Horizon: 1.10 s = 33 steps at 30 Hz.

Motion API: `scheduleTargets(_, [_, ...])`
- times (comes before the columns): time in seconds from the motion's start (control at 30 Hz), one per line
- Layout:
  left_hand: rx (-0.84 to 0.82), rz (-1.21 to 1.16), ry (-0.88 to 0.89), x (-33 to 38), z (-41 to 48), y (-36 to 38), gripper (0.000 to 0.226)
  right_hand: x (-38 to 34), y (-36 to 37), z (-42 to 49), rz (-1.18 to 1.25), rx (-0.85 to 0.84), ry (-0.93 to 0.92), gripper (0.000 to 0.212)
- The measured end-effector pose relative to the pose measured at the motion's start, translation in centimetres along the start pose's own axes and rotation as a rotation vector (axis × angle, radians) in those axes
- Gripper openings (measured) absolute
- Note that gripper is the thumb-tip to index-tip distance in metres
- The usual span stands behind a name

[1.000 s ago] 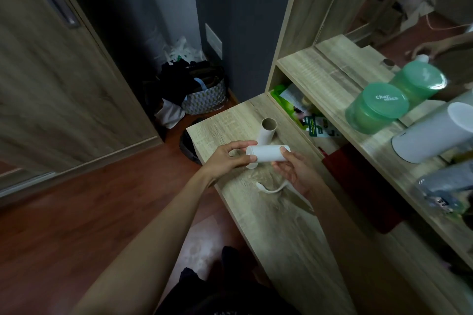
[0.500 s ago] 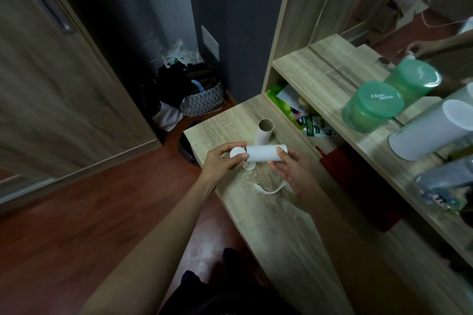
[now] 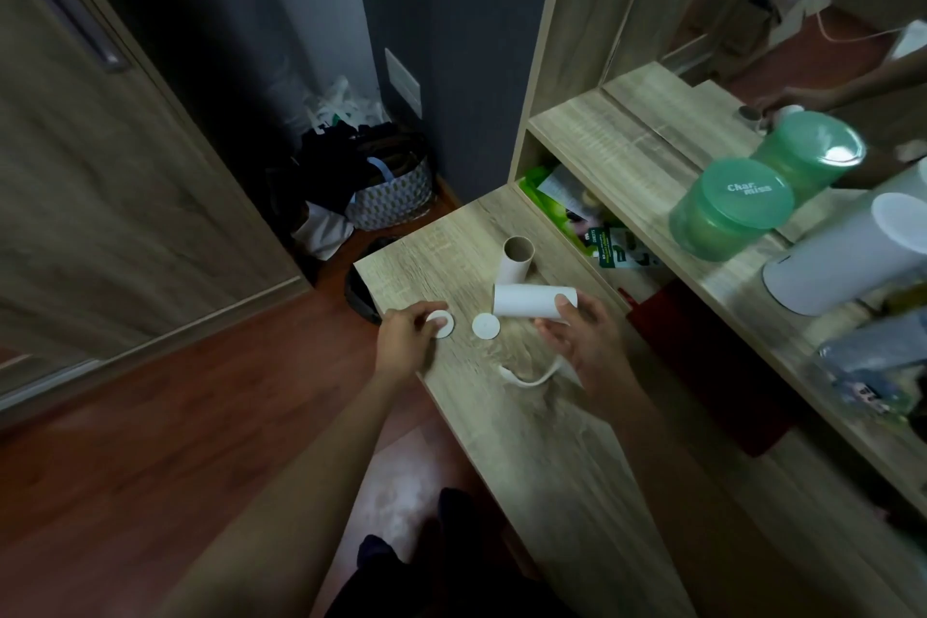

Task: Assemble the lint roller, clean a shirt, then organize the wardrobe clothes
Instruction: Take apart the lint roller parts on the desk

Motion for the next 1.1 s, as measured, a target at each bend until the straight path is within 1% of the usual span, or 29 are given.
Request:
scheduleTargets(0.13, [0.022,0.039,0.064,-1.2,0.9,0.3,0.029,0.1,0.0,0.1,-0.033,0.015,0.024,0.040])
scheduleTargets(0.2, [0.005,0.012,0.089,-1.0,0.9,0.2,0.033,0.1,0.0,0.1,-0.049,0.026,0.033,0.038])
scheduleTargets(0.27, [-0.016,-0.134,0.113,0.2,0.3,-0.3,0.028,-0.1,0.3,-0.2,-0.055,0.030,0.030,0.036])
scheduleTargets(0.37, [-0.008,-0.389,0.126,2.8,-0.8,-1.7,0.029,-0.8,1.5,-0.4,-0.041,0.010,-0.012,0.037])
scheduleTargets(0.47, [-0.093,-0.584,0.158,6.3,-2.6,-3.7,0.032,-1.8,3.8,-0.3,-0.079,-0.015,-0.058,0.035])
scheduleTargets(0.53, [-0.154,-0.666,0.160,8.0,-3.7,-4.9,0.035,-2.2,5.7,0.0,-0.127,-0.066,-0.095,0.028])
scheduleTargets(0.6, [-0.176,-0.690,0.162,8.9,-4.1,-6.1,0.036,-2.4,7.6,0.6,-0.151,-0.119,-0.128,0.031])
scheduleTargets(0.67, [-0.166,-0.709,0.165,9.0,-3.8,-7.4,0.038,-2.4,9.6,1.3,-0.137,-0.158,-0.140,0.035])
scheduleTargets(0.73, [-0.121,-0.718,0.153,8.6,-3.0,-8.8,0.040,-2.3,11.6,2.2,-0.116,-0.192,-0.148,0.032])
scheduleTargets(0.8, [-0.071,-0.732,0.140,7.8,-2.1,-10.2,0.039,-1.9,13.4,3.3,-0.130,-0.222,-0.150,0.029])
scheduleTargets(0.9, [-0.032,-0.776,0.112,5.8,-0.5,-12.0,0.036,-0.6,15.6,5.5,-0.164,-0.252,-0.120,0.031])
scheduleTargets(0.97, [0.017,-0.816,0.085,4.1,1.0,-13.3,0.035,0.6,17.1,7.5,-0.249,-0.267,-0.108,0.036])
scheduleTargets(1.0, [0.059,-0.840,0.065,3.1,1.8,-14.0,0.033,1.3,17.8,8.6,-0.329,-0.262,-0.111,0.038])
scheduleTargets(1.03, [0.109,-0.866,0.040,2.0,2.7,-14.6,0.031,2.0,18.3,9.9,-0.445,-0.244,-0.127,0.041])
scheduleTargets(1.1, [0.203,-0.889,-0.018,-0.5,4.6,-15.8,0.029,3.7,18.9,12.7,-0.775,-0.199,-0.185,0.047])
Point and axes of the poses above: each hand's wrist, its own z-axis towards the middle knuckle, its own y-axis out of the palm, x = y × z, the point moved 3 cm from there along z, towards the middle knuckle, and after that the axes turned 10 degrees about -x, right-handed, at the moved point
